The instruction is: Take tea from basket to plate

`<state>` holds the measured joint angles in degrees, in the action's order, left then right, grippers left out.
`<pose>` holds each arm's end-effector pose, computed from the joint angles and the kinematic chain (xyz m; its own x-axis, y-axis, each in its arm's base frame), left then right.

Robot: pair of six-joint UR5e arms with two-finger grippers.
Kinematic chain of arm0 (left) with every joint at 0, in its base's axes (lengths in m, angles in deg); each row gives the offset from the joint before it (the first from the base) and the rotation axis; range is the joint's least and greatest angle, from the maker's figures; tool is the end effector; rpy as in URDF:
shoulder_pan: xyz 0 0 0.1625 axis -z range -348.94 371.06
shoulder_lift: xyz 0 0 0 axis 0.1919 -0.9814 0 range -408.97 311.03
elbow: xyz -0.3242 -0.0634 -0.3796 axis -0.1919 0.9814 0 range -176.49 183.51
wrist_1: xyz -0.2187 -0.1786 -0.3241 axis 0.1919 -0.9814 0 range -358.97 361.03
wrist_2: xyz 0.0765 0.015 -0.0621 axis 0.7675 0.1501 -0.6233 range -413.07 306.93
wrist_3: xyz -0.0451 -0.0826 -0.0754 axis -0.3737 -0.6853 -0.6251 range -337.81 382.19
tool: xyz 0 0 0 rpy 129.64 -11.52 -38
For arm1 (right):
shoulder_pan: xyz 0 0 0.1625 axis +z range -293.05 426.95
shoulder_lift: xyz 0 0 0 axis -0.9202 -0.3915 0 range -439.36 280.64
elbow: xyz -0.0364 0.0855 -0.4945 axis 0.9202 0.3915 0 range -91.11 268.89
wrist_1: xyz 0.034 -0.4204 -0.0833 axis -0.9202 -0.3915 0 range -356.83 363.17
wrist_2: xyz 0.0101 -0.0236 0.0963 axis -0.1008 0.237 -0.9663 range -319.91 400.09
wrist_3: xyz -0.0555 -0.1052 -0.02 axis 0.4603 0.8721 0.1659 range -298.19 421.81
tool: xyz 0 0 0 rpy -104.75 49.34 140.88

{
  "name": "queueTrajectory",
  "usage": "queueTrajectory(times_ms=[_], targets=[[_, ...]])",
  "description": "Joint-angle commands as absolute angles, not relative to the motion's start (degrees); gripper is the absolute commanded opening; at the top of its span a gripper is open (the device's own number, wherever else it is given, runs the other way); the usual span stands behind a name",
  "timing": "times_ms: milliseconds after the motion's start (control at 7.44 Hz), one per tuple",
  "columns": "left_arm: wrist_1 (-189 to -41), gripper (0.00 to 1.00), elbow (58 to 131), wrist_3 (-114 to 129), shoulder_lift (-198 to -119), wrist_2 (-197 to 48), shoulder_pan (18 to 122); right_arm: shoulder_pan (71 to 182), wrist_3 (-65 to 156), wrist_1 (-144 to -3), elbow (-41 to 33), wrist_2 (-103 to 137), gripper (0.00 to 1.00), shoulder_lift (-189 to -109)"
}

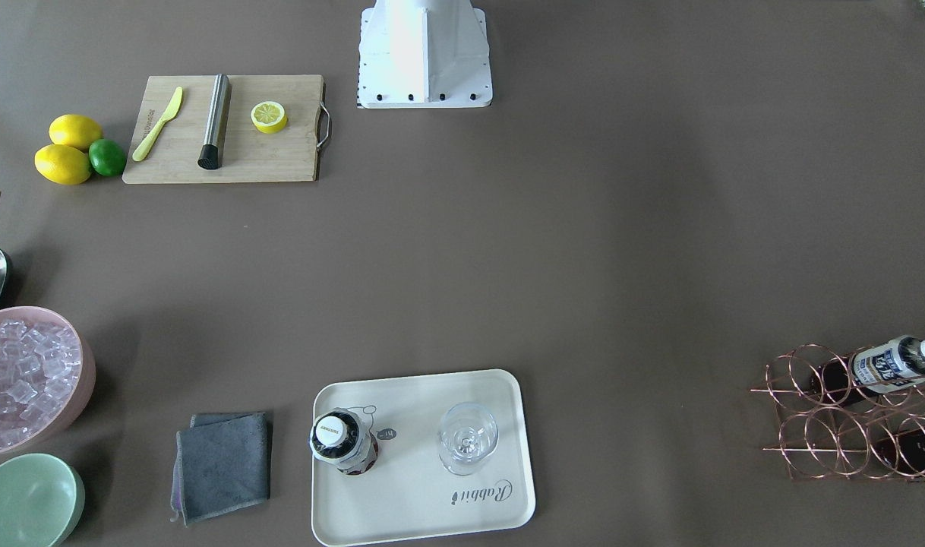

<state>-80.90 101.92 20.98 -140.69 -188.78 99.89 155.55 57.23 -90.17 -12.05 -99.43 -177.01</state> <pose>-0.0363 -0.5209 0.6742 0.6979 0.0191 -0.7159 -0.0059 0.9998 0.0210 0.0307 -0.4415 0.7162 0.6488 0.0647 0.7582 -0.0274 0.9977 -0.0617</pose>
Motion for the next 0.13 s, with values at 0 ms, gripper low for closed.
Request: queueTrajectory(times_ms=[0], targets=[[-81.0,0.99,101.8,21.0,-140.6,-188.9,99.7,155.5,57.2,-90.2,-12.1,-99.4,1.00,-177.0]])
